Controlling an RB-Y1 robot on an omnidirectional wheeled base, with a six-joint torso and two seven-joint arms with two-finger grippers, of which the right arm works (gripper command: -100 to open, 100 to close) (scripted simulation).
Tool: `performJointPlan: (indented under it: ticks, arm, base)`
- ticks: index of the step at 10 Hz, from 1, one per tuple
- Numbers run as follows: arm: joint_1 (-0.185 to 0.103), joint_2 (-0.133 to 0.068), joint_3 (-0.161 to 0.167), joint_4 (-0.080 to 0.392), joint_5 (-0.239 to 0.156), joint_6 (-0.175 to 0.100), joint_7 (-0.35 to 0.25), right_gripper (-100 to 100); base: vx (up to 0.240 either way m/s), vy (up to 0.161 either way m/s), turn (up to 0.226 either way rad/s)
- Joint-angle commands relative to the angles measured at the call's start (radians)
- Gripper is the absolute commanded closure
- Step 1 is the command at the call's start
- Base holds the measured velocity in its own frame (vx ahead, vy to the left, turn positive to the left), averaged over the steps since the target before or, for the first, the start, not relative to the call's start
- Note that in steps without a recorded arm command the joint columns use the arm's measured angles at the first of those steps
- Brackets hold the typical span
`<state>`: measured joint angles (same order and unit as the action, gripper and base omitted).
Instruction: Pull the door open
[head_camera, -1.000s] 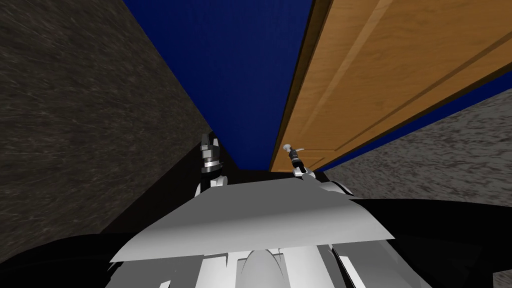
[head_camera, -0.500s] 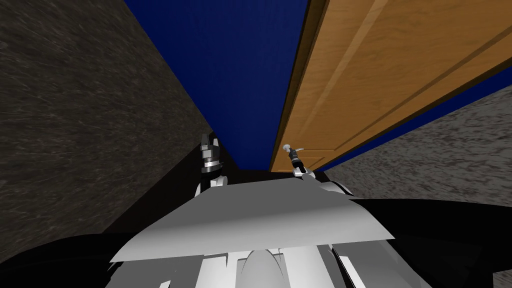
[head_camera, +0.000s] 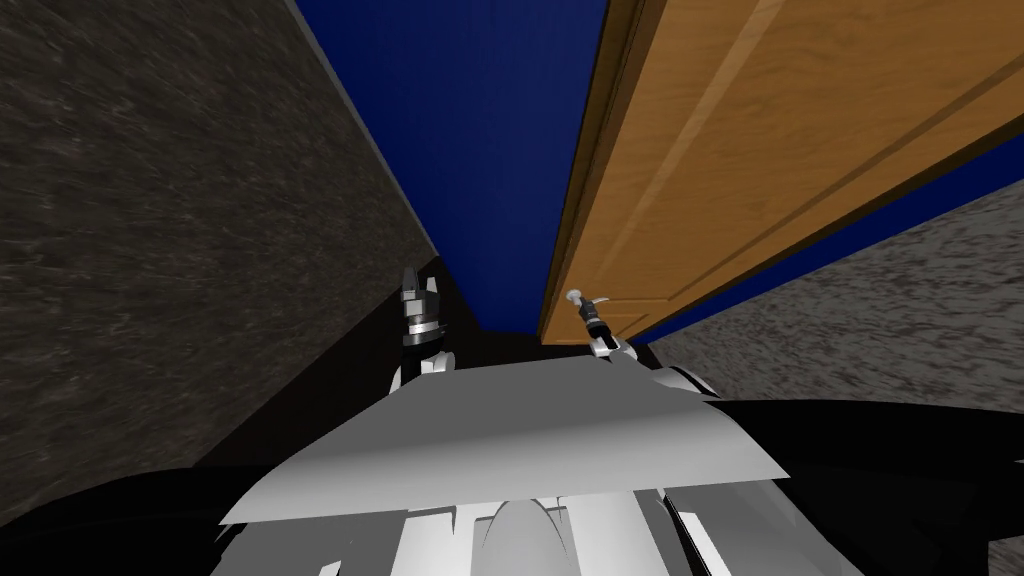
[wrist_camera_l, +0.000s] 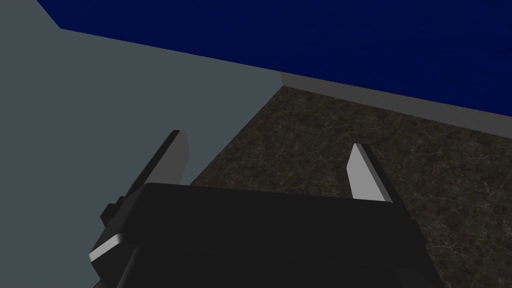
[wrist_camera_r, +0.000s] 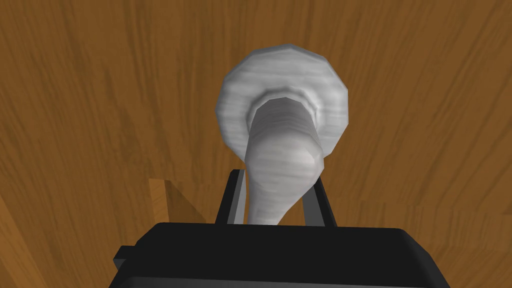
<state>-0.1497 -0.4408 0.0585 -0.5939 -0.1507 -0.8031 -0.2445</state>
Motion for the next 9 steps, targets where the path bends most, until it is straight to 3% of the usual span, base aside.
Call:
performJointPlan:
  ticks: [1, 4, 5, 9]
  arm:
    - [-0.003, -0.013, 0.014, 0.024, 0.007, -0.028, -0.021, 100]
    - [0.018, -0.042, 0.047, 0.018, 0.022, -0.059, -0.065, 100]
    - [0.014, -0.032, 0.044, 0.021, 0.02, -0.053, -0.058, 100]
    - [0.064, -0.084, 0.099, 0.007, 0.037, -0.13, -0.119, 100]
  base:
    - [-0.188, -0.057, 0.091]
    - [-0.219, -0.087, 0.132]
    - [-0.091, -0.036, 0.034]
    - [-0.2, -0.069, 0.111]
